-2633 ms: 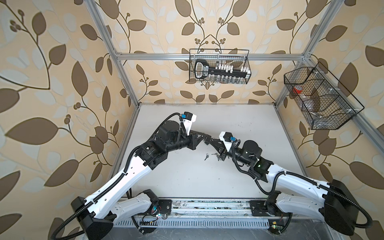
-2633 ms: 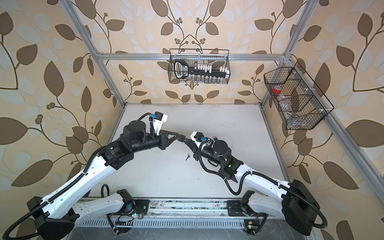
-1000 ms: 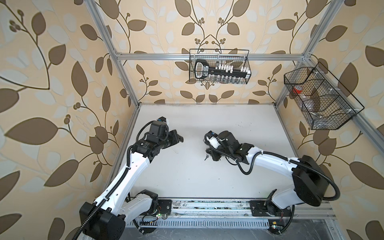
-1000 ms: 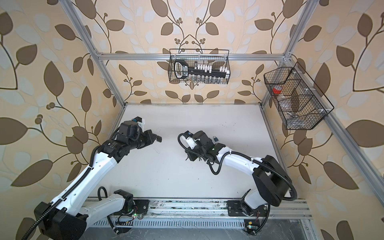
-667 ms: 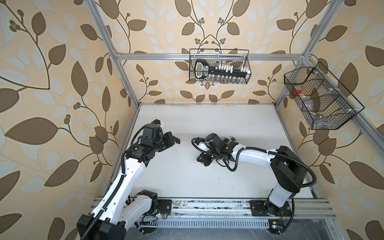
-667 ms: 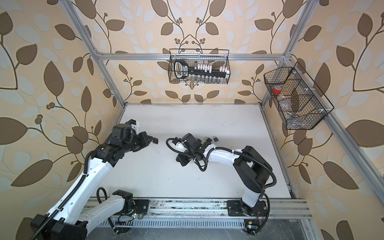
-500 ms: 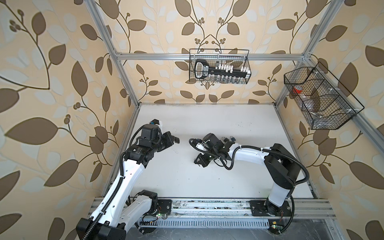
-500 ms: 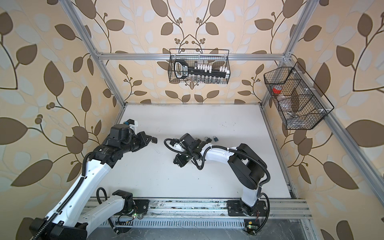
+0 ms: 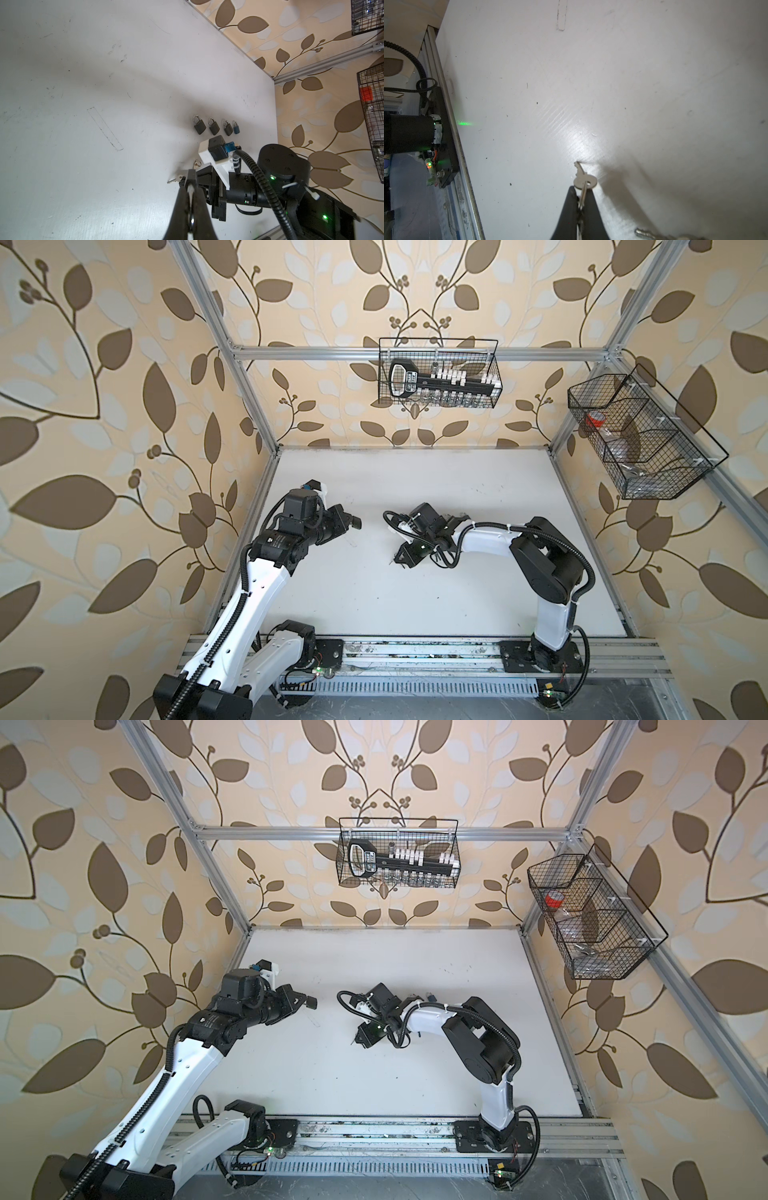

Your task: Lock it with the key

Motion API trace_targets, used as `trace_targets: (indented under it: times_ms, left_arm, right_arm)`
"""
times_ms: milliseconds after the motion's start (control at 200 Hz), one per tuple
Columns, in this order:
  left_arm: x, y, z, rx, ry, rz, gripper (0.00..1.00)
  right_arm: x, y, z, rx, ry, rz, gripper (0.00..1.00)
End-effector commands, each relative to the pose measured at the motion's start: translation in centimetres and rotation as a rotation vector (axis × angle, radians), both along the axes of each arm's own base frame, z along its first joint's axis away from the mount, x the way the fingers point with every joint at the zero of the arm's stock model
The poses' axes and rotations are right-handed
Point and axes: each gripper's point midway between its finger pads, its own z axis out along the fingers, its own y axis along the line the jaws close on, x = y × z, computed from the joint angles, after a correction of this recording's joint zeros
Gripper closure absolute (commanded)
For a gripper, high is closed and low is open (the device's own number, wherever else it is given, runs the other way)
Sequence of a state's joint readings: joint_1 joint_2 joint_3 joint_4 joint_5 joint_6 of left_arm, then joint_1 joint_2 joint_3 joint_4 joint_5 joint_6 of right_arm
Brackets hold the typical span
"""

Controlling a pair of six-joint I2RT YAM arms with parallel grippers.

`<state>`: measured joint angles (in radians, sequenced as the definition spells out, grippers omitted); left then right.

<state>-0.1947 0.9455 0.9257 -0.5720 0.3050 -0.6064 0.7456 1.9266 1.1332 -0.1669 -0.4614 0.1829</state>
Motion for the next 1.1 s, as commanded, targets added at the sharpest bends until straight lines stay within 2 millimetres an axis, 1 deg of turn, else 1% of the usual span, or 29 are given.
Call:
trace_targets:
  times_ms: [0,170,475,680,875,960,1020,1055,1095]
  left_arm:
    - [0.3,-0.2,0.8,-0.022,-0.045,-0.008,1.00]
    - [0.3,-0.3,0.9,-0.030,-0.045,-0.012,1.00]
    - [0.3,-0.5,1.2,-0.039,-0.050,-0.019,1.00]
    - [0.1,-0.4,1.1,-0.038,-0.045,-0.020,1.00]
    - [0.2,-0.5,1.4,-0.040,-0.051,-0.023,1.00]
    - [0.2,-0.5,1.4,-0.040,-0.052,-0.024,1.00]
    - [0.2,-0.6,1.4,-0.041,-0.052,-0.030,1.00]
    - [0.2,-0.7,1.5,-0.043,-0.055,-0.038,1.00]
    - [0.1,-0.9,1.6,-0.047,-0.061,-0.052,1.00]
  right_arm:
    - [1.3,0.2,-0.1,-0.005,-0.019,-0.020,0.93]
    - [2.4,0.0,-0.3,-0.010,-0.039,-0.052,0.92]
    - [3.6,0.3,-0.7,-0.020,-0.055,-0.077,0.90]
    - [3.6,0.3,-1.2,-0.027,-0.047,-0.079,0.80]
    - [4.0,0.1,-1.4,-0.042,-0.061,-0.094,0.78]
    - [4.1,0.0,-1.1,-0.042,-0.074,-0.102,0.77]
    - [4.5,-0.1,-0.4,-0.042,-0.097,-0.114,0.76]
    - [4.8,-0.2,0.3,-0.038,-0.116,-0.122,0.74]
    - [5.1,-0.2,1.5,-0.020,-0.149,-0.133,0.72]
